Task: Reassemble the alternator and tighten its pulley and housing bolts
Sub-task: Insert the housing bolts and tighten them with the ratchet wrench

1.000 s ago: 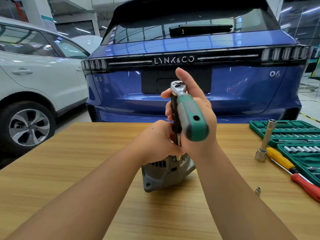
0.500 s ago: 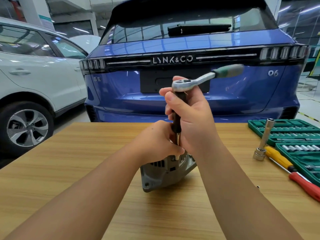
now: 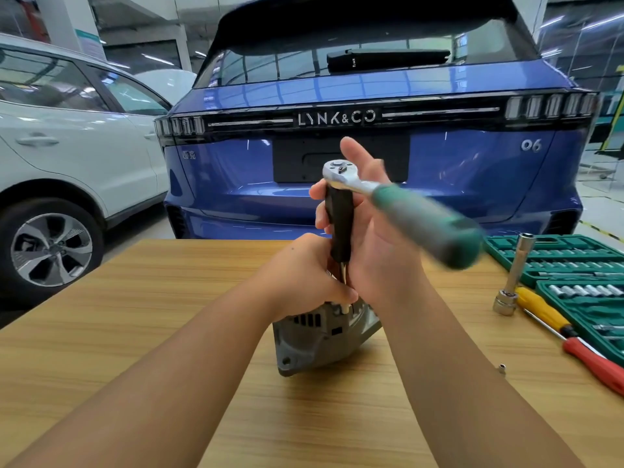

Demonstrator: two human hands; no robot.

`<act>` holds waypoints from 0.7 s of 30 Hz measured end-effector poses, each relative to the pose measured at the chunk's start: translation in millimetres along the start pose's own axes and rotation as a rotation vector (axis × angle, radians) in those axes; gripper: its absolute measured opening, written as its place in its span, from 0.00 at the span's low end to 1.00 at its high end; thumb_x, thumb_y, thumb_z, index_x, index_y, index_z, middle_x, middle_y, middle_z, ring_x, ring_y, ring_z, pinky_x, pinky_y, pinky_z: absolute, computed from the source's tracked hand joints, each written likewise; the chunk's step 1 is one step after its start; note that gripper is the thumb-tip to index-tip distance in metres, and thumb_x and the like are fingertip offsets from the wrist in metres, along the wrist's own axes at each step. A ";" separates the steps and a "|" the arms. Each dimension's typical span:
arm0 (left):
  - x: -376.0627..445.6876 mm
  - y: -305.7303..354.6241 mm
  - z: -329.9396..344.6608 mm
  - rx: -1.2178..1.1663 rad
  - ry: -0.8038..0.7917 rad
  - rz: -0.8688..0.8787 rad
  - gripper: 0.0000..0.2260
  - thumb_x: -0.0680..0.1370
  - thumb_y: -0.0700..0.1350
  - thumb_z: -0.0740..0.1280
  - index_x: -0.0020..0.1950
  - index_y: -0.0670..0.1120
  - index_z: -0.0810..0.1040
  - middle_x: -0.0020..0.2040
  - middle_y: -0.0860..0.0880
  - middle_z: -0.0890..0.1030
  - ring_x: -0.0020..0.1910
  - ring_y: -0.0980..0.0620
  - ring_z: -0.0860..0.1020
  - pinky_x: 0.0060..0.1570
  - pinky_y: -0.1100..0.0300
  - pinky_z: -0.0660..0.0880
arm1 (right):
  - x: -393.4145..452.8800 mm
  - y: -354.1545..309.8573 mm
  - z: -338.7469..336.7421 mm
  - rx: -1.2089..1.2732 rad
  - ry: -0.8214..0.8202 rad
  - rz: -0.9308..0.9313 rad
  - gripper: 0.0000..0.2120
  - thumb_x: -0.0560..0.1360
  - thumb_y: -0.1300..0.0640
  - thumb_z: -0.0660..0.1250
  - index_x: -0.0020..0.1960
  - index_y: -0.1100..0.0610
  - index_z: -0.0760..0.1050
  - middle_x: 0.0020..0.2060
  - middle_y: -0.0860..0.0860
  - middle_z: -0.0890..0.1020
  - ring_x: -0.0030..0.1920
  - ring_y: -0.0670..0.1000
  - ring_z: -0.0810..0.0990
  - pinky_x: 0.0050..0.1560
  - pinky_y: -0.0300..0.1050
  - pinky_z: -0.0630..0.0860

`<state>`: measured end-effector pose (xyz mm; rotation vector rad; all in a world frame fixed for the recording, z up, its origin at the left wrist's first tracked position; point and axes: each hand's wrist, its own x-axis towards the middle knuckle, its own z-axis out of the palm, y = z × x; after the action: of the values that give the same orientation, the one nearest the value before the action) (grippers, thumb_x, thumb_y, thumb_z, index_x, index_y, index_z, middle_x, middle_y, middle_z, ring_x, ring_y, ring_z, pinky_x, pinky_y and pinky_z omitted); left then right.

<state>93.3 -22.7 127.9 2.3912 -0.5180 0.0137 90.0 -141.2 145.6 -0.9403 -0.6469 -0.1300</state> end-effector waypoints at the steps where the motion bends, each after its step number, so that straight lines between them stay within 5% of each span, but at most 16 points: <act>1: 0.8 0.4 0.5 -0.003 -0.007 0.006 0.07 0.72 0.41 0.77 0.47 0.49 0.84 0.42 0.51 0.86 0.45 0.50 0.85 0.53 0.44 0.82 | -1.6 -0.4 0.9 -0.027 0.068 -0.023 0.22 0.73 0.44 0.68 0.63 0.53 0.74 0.37 0.50 0.81 0.33 0.49 0.75 0.36 0.42 0.73; 5: 0.9 2.4 -0.1 0.051 -0.065 0.026 0.07 0.75 0.45 0.76 0.45 0.58 0.81 0.41 0.63 0.84 0.41 0.64 0.81 0.42 0.62 0.77 | -5.8 3.1 3.9 -0.358 0.264 -0.188 0.07 0.74 0.52 0.73 0.48 0.55 0.78 0.30 0.45 0.73 0.31 0.47 0.69 0.34 0.41 0.70; 8: 2.4 0.5 0.5 0.053 -0.041 0.008 0.07 0.75 0.46 0.76 0.49 0.56 0.82 0.43 0.60 0.85 0.42 0.61 0.83 0.48 0.57 0.81 | -5.6 -2.0 1.6 -0.261 0.190 -0.066 0.04 0.78 0.56 0.71 0.51 0.55 0.78 0.33 0.48 0.77 0.33 0.47 0.72 0.38 0.40 0.73; 12: 3.7 -0.7 0.0 0.038 -0.040 -0.001 0.07 0.74 0.45 0.76 0.48 0.55 0.83 0.43 0.57 0.86 0.43 0.58 0.84 0.52 0.51 0.82 | -6.7 0.5 -1.6 -0.186 0.093 -0.114 0.15 0.75 0.59 0.69 0.60 0.48 0.77 0.42 0.54 0.79 0.36 0.48 0.75 0.43 0.43 0.75; 18: -2.9 -0.9 1.4 0.000 0.002 0.037 0.15 0.74 0.43 0.77 0.40 0.59 0.74 0.35 0.75 0.77 0.38 0.74 0.77 0.34 0.70 0.75 | -7.1 1.3 2.4 -0.242 0.096 -0.241 0.22 0.80 0.72 0.62 0.62 0.47 0.75 0.40 0.52 0.80 0.34 0.45 0.78 0.36 0.36 0.76; 21: -3.5 -1.6 2.7 -0.007 0.011 0.045 0.15 0.74 0.44 0.77 0.41 0.59 0.72 0.41 0.73 0.77 0.43 0.71 0.77 0.46 0.59 0.79 | -6.1 -5.1 2.0 -0.044 0.029 -0.096 0.20 0.83 0.67 0.51 0.62 0.49 0.74 0.43 0.57 0.79 0.34 0.48 0.79 0.34 0.38 0.77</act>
<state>90.3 -22.0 124.3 2.3710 -0.5657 0.0450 82.2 -143.8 146.6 -0.9478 -0.6649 -0.2439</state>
